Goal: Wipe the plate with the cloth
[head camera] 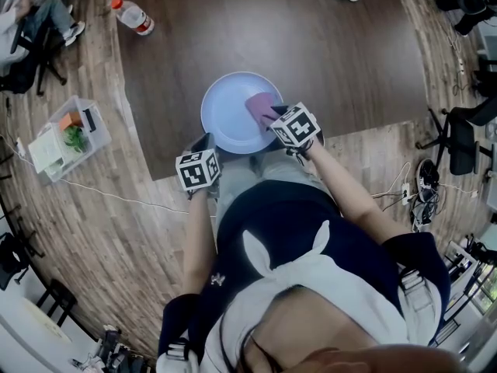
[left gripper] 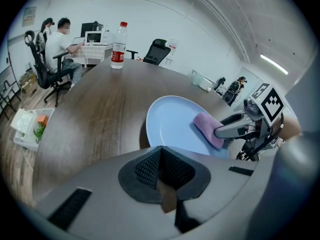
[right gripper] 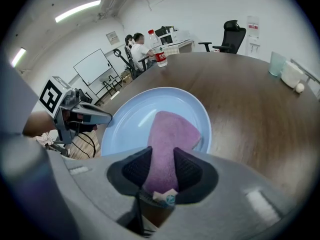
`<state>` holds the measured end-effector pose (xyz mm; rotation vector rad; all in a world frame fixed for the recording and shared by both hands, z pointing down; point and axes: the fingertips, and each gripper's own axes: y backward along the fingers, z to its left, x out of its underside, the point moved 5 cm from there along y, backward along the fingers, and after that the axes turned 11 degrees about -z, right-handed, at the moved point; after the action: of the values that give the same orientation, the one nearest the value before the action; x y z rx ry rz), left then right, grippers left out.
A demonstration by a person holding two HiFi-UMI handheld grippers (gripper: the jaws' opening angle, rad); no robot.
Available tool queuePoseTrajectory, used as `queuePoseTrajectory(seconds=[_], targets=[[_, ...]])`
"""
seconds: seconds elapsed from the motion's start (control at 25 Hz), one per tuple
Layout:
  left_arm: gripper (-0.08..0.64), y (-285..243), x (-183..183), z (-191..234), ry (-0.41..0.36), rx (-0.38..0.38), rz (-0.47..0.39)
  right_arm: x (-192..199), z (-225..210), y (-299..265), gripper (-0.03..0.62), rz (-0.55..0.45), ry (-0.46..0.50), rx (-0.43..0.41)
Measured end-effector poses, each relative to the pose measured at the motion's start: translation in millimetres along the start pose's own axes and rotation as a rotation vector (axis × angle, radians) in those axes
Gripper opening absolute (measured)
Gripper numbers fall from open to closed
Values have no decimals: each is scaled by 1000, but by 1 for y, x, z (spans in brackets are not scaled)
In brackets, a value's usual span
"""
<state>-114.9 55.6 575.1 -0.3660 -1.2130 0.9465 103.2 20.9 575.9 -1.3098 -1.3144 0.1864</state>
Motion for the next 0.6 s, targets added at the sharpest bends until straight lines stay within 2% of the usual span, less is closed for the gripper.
queuePoseTrajectory(seconds=[0.16, 0.6], targets=[[6, -1, 0, -3, 3, -1, 1, -5, -9, 1, 127, -4, -10, 10], [6, 0, 0, -1, 19, -3, -11, -22, -5, -18, 127, 5, 38, 8]])
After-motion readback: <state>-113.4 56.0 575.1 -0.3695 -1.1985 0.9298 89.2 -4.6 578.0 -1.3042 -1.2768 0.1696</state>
